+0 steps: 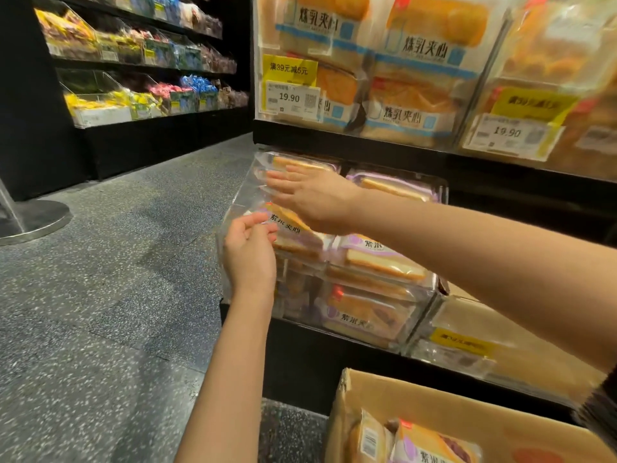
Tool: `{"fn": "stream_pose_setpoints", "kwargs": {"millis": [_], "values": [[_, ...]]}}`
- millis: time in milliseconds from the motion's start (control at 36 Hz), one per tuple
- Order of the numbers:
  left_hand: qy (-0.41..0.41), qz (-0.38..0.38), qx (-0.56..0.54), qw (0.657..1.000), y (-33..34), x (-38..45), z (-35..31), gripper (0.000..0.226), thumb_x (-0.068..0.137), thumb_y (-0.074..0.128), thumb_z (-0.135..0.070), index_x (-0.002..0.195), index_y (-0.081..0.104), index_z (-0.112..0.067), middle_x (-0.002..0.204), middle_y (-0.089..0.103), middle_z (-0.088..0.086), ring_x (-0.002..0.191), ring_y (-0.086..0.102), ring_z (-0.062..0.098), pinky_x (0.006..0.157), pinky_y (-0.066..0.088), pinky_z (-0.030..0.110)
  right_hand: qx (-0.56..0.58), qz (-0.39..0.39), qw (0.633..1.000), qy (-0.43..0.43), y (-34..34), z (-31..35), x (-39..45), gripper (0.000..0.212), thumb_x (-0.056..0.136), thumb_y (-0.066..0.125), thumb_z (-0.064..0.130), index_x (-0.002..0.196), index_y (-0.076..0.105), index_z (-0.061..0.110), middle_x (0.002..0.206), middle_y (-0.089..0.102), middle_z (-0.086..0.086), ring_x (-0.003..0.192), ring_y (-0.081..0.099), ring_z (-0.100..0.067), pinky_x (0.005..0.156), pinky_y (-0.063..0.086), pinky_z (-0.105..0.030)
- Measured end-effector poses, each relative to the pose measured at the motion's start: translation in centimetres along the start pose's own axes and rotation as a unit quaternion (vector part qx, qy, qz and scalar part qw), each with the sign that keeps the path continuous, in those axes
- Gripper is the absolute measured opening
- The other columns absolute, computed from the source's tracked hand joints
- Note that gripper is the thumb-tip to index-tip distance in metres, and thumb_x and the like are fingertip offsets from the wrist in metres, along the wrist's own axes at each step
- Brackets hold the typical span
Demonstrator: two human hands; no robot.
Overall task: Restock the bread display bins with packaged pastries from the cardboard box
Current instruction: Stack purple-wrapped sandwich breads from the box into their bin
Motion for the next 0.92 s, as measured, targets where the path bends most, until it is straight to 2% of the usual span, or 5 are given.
{"fn": "stream_pose_setpoints", "kwargs": {"millis": [111,278,472,778,917], "values": [[0.035,0.037,0.097,0.994,1.0,-1.2,0.2,0.025,0.088,0.049,-0.005,0.08,0.056,-0.028,0.077,0.062,-0.007,0.074,0.055,0.015,0.069,0.043,0.03,0.076,0.007,0.996,0.043,-1.8,1.2,-5.2,0.035,0.093,0.048,0.011,0.125,0.059,0.02,0.115,0.065,-0.005,0.111,0.058,-0.026,0.091,0.05,-0.042],[0.096,0.205,0.189,0.956,3.9,-5.2,0.2,0.017,0.098,0.047,-0.023,0.087,0.06,-0.025,0.073,0.066,-0.006,0.058,0.054,0.005,0.064,0.047,0.025,0.185,0.027,0.971,0.149,-3.7,2.4,-15.1,0.027,0.096,0.046,0.038,0.112,0.064,0.026,0.1,0.065,0.002,0.093,0.06,-0.02,0.081,0.051,-0.039],[0.126,0.372,0.301,0.869,6.7,-10.3,1.2,0.005,0.093,0.058,-0.03,0.092,0.063,-0.029,0.074,0.066,-0.008,0.073,0.061,0.004,0.067,0.046,0.023,0.357,0.089,0.897,0.246,-0.8,5.0,-25.6,0.023,0.093,0.053,0.023,0.11,0.068,0.027,0.098,0.071,0.006,0.087,0.064,-0.012,0.077,0.053,-0.036],[0.115,0.705,0.533,0.455,8.0,-23.3,8.9,0.029,0.096,0.051,-0.044,0.12,0.058,-0.029,0.108,0.061,-0.013,0.092,0.054,0.004,0.08,0.044,0.022,0.445,0.19,0.831,0.276,4.2,11.3,-35.3,0.024,0.09,0.057,0.02,0.11,0.068,0.025,0.098,0.072,0.006,0.092,0.063,-0.014,0.076,0.049,-0.03],[0.092,0.745,0.566,0.341,7.2,-26.0,11.2,0.013,0.095,0.052,-0.042,0.101,0.051,-0.03,0.085,0.054,-0.014,0.078,0.049,0.009,0.07,0.036,0.027,0.478,0.251,0.8,0.26,6.0,14.3,-36.2,0.026,0.092,0.058,0.025,0.116,0.066,0.025,0.107,0.069,0.0,0.101,0.06,-0.019,0.076,0.045,-0.029]]}}
Point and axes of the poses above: each hand's wrist, its own x-axis towards the middle knuckle, its own y-axis out of the palm, z = x × y, the point moved 5 cm from there along x, towards the middle knuckle
